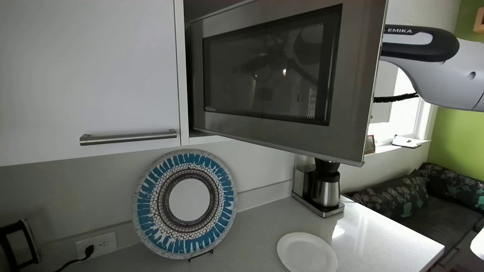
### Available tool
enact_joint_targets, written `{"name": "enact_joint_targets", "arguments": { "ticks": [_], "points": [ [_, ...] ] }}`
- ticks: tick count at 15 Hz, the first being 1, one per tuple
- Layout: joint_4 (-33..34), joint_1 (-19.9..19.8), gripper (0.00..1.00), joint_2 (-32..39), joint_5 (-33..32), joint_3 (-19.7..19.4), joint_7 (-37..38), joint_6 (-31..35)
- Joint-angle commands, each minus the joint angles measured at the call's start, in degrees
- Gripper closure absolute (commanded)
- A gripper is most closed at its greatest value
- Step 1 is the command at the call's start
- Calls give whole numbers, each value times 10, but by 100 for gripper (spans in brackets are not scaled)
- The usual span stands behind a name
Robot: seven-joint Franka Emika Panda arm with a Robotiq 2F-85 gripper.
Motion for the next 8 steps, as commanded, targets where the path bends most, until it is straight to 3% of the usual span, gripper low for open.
{"name": "enact_joint_targets", "arguments": {
  "ticks": [1, 8],
  "points": [
    [-5, -69, 0, -2, -26, 76, 12, 4],
    [-34, -59, 0, -27, -58, 80, 21, -7]
  ]
}}
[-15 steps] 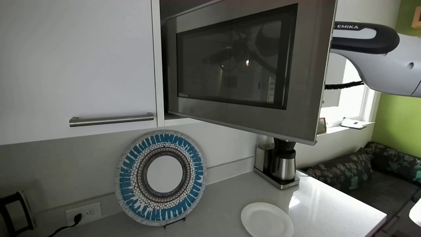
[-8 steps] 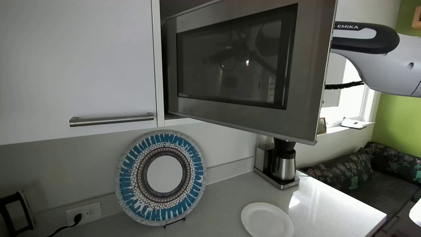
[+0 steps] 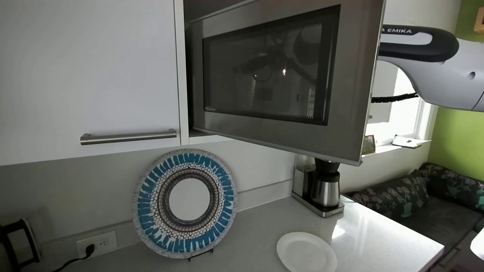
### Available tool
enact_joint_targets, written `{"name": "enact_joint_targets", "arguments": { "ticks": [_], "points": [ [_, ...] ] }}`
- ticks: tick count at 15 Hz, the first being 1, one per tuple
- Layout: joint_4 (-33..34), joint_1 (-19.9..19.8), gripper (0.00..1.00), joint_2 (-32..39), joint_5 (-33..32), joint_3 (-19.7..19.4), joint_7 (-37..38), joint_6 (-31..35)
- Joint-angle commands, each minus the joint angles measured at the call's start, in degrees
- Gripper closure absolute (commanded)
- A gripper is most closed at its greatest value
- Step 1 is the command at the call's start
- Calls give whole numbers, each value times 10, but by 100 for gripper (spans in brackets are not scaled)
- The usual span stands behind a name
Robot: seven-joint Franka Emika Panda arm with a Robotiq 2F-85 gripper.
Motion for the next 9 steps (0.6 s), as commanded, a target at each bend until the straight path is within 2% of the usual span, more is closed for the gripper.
{"name": "enact_joint_targets", "arguments": {
  "ticks": [1, 2, 3, 4, 7, 8, 9],
  "points": [
    [-35, -59, 0, -28, -63, 80, 23, -5],
    [-37, 13, 0, -27, -65, 4, 26, -2],
    [-36, 13, 0, -25, -73, 2, 33, 4],
    [3, -72, 0, 2, -10, 74, 7, -1],
    [4, -74, 0, 1, -12, 76, 7, -1],
    [-1, -21, 0, 0, -12, 27, 1, 0],
    [-1, -38, 0, 0, -18, 49, 1, 0]
  ]
}}
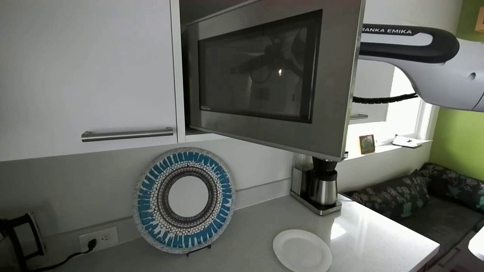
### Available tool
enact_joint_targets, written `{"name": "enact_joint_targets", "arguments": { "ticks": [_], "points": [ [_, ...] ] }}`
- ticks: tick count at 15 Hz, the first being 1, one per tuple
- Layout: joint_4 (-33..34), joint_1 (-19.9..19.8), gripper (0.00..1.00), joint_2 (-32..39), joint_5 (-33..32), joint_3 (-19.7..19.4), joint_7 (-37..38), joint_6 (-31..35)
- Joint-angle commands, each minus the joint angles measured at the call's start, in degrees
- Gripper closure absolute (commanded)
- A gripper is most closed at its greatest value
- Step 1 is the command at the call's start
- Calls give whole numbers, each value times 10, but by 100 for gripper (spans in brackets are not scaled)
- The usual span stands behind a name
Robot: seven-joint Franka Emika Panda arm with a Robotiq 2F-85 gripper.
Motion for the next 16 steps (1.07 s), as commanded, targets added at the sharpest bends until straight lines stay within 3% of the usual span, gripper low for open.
{"name": "enact_joint_targets", "arguments": {
  "ticks": [1, 10, 11, 13, 14, 16],
  "points": [
    [-1, -9, 0, 0, -3, 12, 0, 0],
    [-4, -18, 0, -5, -17, 21, 9, -3],
    [-4, -66, 0, -6, -37, 69, 24, -2],
    [-15, -82, 0, -16, -74, 77, 52, 4],
    [-20, -56, 0, -19, -91, 47, 67, 4],
    [-26, -60, 0, -26, -129, 44, 100, -1]
  ]
}}
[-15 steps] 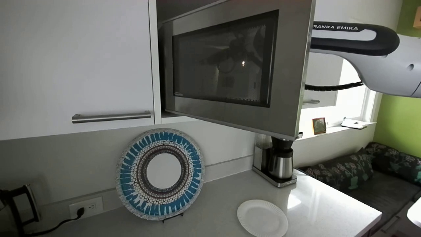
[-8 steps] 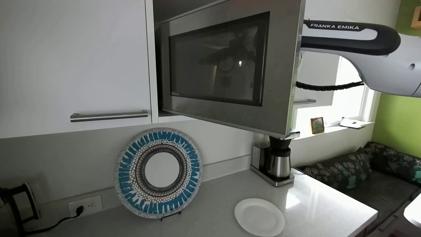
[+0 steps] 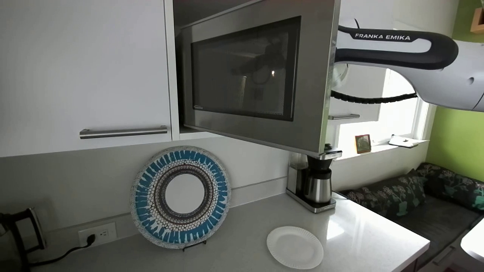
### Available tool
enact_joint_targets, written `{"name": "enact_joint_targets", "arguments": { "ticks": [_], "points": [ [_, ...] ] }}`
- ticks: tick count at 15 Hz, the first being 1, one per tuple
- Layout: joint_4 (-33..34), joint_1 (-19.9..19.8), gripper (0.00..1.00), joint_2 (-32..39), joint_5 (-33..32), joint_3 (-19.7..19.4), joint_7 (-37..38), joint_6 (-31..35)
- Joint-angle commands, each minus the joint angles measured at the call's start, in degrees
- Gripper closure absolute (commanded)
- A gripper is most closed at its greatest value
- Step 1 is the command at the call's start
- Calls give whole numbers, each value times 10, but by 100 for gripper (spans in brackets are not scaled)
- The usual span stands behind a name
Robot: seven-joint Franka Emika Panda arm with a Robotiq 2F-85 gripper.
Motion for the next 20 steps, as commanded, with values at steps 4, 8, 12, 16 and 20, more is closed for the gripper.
{"name": "enact_joint_targets", "arguments": {
  "ticks": [4, 8, 12, 16, 20],
  "points": [
    [-24, -39, 0, -44, -78, 25, 51, -53],
    [-22, -13, 0, -72, -79, -3, 32, -140],
    [-13, -18, 0, -99, -105, -8, 30, -249],
    [1, -24, 0, -118, -143, -10, 9, -352],
    [12, -25, 0, -134, -172, -11, -29, -433]
  ]
}}
